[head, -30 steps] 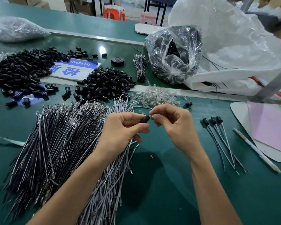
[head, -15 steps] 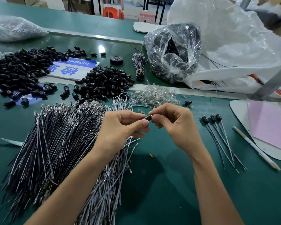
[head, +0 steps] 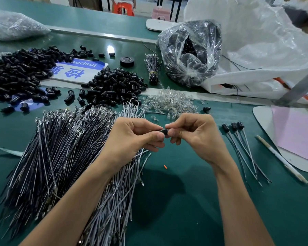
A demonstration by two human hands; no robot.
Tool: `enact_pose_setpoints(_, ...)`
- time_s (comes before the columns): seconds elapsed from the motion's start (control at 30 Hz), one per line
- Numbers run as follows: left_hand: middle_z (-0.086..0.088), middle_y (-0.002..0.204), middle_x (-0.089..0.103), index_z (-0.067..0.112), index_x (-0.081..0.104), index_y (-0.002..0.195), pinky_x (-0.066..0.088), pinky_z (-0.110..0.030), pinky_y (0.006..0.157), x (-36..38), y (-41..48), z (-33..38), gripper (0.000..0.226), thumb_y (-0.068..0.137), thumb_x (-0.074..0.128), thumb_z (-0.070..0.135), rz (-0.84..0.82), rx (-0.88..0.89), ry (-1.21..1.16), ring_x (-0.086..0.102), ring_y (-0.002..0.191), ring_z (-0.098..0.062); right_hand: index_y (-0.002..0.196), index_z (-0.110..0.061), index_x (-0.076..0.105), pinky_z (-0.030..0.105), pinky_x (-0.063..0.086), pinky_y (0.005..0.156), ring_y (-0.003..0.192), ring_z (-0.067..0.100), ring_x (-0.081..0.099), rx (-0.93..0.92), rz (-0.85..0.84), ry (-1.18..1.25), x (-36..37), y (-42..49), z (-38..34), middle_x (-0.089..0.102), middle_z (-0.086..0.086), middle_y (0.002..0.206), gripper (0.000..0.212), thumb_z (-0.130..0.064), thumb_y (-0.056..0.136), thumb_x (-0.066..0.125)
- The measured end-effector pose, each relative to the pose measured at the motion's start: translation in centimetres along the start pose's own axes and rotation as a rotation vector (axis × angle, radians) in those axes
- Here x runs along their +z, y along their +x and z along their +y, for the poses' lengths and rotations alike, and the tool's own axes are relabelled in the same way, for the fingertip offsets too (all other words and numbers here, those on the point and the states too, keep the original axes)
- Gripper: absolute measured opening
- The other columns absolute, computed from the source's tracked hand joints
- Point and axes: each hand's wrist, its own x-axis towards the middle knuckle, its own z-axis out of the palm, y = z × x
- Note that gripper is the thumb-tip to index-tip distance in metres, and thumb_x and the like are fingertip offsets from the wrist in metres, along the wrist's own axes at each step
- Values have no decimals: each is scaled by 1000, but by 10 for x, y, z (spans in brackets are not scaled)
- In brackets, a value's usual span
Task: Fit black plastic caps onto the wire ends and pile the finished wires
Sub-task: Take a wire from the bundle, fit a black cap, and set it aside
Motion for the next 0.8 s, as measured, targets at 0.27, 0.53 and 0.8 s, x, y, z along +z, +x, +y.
enact_pose_setpoints(0.27, -12, 66, 73, 13, 76, 74, 56, -23, 52, 2, 0, 2, 10, 64, 75, 11, -27, 24, -28, 72, 58, -20, 78, -12, 74, 20, 49, 50, 52, 12, 63, 11, -25, 80, 1, -2, -3, 70, -1, 63, 35, 22, 75, 65)
enact_pose_setpoints(0.53, -10, 70, 74, 17, 79, 77, 55, -24, 52, 4, -3, 5, 13, 65, 76, 18, -116, 34, -66, 72, 60, -20, 81, -16, 79, 21, 50, 58, 58, 13, 62, 83, -129, 312, -6, -5, 0, 72, 3, 70, 14, -25, 71, 76)
enact_pose_setpoints(0.8, -11, 66, 73, 13, 77, 76, 54, -24, 49, 0, -2, 1, 15, 62, 77, 21, -78, 63, -88, 71, 55, -21, 76, -15, 78, 20, 45, 50, 52, 11, 57, 70, -42, 293, 4, -4, 1, 70, 4, 67, 16, -2, 78, 68)
